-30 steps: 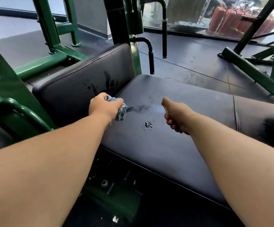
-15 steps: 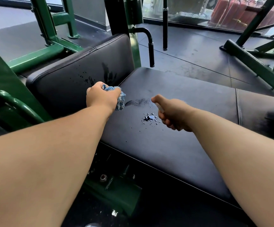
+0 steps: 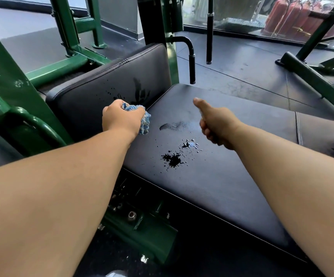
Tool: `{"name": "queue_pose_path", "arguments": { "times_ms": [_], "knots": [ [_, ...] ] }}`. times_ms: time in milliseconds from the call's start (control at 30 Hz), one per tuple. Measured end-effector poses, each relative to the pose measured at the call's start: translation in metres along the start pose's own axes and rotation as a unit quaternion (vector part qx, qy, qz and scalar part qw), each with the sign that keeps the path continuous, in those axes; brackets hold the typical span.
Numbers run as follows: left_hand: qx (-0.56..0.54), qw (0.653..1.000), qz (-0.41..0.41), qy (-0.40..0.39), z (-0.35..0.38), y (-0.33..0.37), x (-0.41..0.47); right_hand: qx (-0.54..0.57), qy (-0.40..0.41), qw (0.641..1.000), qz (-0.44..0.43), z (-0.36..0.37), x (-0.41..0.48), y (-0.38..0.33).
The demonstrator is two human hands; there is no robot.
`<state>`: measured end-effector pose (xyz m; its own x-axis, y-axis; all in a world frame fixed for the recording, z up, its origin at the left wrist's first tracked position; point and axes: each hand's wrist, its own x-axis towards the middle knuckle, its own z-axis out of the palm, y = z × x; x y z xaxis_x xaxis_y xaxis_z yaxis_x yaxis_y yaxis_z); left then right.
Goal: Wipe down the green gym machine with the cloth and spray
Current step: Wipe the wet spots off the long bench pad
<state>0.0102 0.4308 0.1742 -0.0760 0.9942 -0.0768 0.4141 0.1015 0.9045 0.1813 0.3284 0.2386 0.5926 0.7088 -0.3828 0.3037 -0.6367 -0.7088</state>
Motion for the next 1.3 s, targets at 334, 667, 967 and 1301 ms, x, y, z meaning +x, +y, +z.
{"name": "queue_pose_path", "arguments": {
  "times_ms": [334, 667, 967, 1301],
  "knots": [
    [0.025, 0.999, 0.012, -0.021, 0.0, 0.001, -0.012, 0.042, 0.103, 0.993, -0.049, -0.009, 0.021, -0.028],
    [0.038, 0.998, 0.026, -0.038, 0.001, 0.007, -0.018, 0.059, 0.122, 0.989, -0.066, -0.011, 0.031, -0.035],
    [0.073, 0.994, 0.042, -0.067, 0.004, 0.011, -0.022, 0.09, 0.182, 0.975, -0.096, -0.02, 0.032, -0.041],
    [0.096, 0.983, 0.081, -0.137, 0.037, 0.027, -0.035, 0.094, 0.287, 0.953, -0.02, -0.071, 0.038, -0.009]
  ]
}}
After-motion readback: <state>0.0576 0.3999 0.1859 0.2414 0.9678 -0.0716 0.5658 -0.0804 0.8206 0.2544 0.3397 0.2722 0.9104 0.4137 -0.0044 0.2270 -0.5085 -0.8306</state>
